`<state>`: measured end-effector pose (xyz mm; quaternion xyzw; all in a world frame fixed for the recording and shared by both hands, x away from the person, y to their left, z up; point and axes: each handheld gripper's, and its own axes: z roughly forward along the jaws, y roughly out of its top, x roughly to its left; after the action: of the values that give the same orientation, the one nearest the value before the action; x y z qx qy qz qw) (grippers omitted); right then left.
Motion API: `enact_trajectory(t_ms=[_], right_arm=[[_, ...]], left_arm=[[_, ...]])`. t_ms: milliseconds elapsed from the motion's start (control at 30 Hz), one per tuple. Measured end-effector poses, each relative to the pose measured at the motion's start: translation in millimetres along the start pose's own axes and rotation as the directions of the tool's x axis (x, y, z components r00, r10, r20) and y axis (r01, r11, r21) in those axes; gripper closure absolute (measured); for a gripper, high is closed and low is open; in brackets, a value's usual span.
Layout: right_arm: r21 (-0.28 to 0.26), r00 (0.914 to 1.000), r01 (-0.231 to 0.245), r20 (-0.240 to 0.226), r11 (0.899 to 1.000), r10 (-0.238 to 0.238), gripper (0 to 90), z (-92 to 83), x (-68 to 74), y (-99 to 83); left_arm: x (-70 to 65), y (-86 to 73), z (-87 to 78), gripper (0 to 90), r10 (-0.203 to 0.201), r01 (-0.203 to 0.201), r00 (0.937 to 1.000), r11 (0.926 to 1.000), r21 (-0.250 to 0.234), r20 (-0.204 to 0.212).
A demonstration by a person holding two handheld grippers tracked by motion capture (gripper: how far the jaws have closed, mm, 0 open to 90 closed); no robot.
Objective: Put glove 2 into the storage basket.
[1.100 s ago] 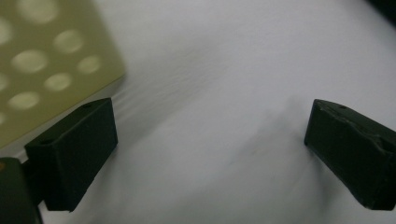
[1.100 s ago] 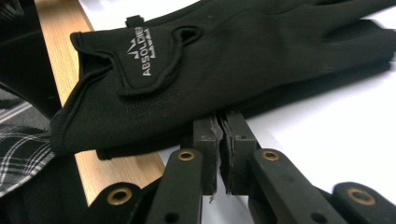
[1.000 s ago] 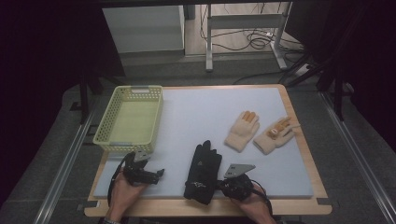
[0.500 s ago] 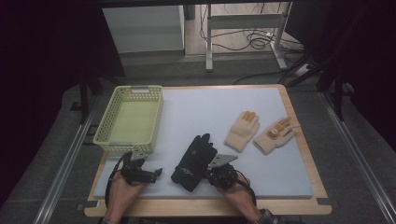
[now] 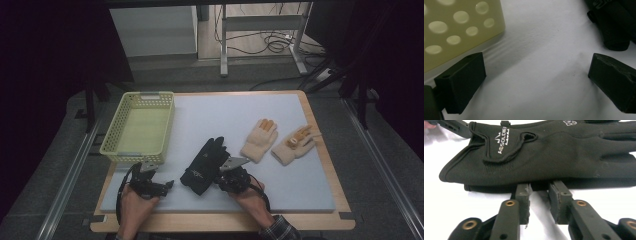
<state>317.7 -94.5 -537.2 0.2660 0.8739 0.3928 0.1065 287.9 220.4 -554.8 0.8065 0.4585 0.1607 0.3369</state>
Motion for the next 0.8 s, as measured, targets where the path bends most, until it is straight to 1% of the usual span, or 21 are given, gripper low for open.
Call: enact_trajectory(t_ms=[133,167,367,433,500,667,767,800], right_arm=[[-0.014,0.9999,-0.005,0.009,1.000,0.005,62.6,-10.6,-3.5,-2.6],[-0.017,0.9999,-0.004,0.013,1.000,0.004,61.6,-12.9,-4.8,-3.0],[-0.015,0.9982,-0.012,0.058,1.000,0.013,54.3,-33.0,-17.3,-10.6],[-0.018,0.9964,-0.021,0.082,1.000,0.022,52.0,-41.5,-22.9,-15.2],[-0.023,0.9943,-0.038,0.099,0.999,0.040,49.9,-50.5,-29.7,-20.1],[-0.039,0.9833,-0.083,0.159,0.996,0.088,44.2,-73.5,-50.0,-34.6],[-0.035,0.9752,-0.111,0.188,0.993,0.116,39.9,-84.4,-61.6,-44.6],[-0.035,0.9752,-0.111,0.188,0.993,0.116,39.9,-84.4,-61.6,-44.6]], left_arm=[[0.1,-0.1,0.1,1.5,0.000,0.000,1.0000,1.0000,-0.001,0.001],[-0.1,-0.2,0.0,1.5,-0.005,0.005,1.0000,1.0000,-0.002,0.002],[0.1,-0.5,-0.1,1.5,-0.007,0.007,1.0000,1.0000,-0.004,0.004],[0.6,-0.5,-0.1,1.5,-0.005,0.005,1.0000,1.0000,-0.006,0.005],[0.6,-0.5,-0.1,1.6,-0.005,0.005,1.0000,1.0000,-0.006,0.004],[0.5,-0.5,-0.1,1.5,-0.003,0.003,1.0000,1.0000,-0.005,0.004],[0.2,-0.5,-0.1,1.5,-0.007,0.007,1.0000,1.0000,-0.004,0.004],[0.2,-0.5,-0.1,1.5,-0.007,0.007,1.0000,1.0000,-0.004,0.004]])
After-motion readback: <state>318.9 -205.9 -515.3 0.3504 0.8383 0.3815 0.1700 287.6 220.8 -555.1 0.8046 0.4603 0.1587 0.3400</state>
